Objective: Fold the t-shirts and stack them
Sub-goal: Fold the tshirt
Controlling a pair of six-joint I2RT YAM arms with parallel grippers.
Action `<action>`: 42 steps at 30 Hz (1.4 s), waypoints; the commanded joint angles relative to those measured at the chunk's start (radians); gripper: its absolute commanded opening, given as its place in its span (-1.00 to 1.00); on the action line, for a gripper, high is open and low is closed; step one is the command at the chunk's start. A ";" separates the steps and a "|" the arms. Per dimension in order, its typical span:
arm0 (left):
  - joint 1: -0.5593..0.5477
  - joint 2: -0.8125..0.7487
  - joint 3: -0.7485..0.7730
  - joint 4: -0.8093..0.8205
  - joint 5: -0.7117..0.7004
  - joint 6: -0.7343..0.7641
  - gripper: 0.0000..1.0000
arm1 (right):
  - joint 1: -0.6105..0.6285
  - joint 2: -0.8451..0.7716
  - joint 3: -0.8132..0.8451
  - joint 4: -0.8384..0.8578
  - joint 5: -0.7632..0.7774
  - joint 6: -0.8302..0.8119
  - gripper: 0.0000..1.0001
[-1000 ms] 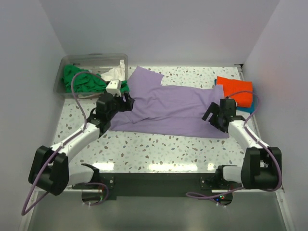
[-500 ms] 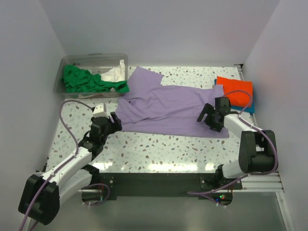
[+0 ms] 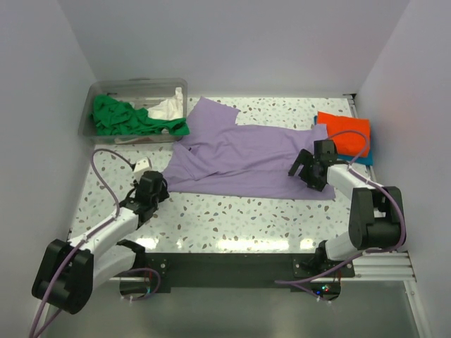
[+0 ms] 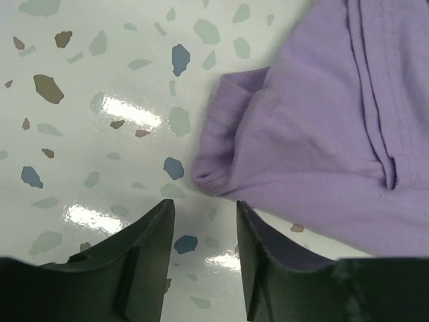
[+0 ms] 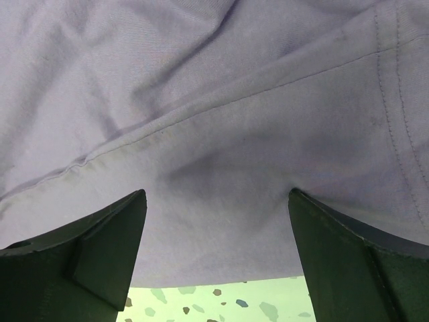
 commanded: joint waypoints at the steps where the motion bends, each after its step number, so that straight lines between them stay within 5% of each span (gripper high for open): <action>1: 0.024 0.039 0.069 -0.026 -0.023 -0.024 -0.10 | -0.002 0.021 -0.043 -0.050 0.040 0.005 0.82; 20: 0.092 0.217 0.114 0.060 0.055 0.036 -0.35 | -0.003 0.017 -0.051 -0.053 0.063 0.005 0.83; 29: 0.130 0.257 0.110 0.121 0.110 0.060 -0.98 | -0.002 0.038 -0.052 -0.050 0.091 0.005 0.83; 42: 0.135 0.159 0.186 -0.047 0.148 0.094 -1.00 | -0.010 0.033 -0.052 -0.063 0.137 0.007 0.86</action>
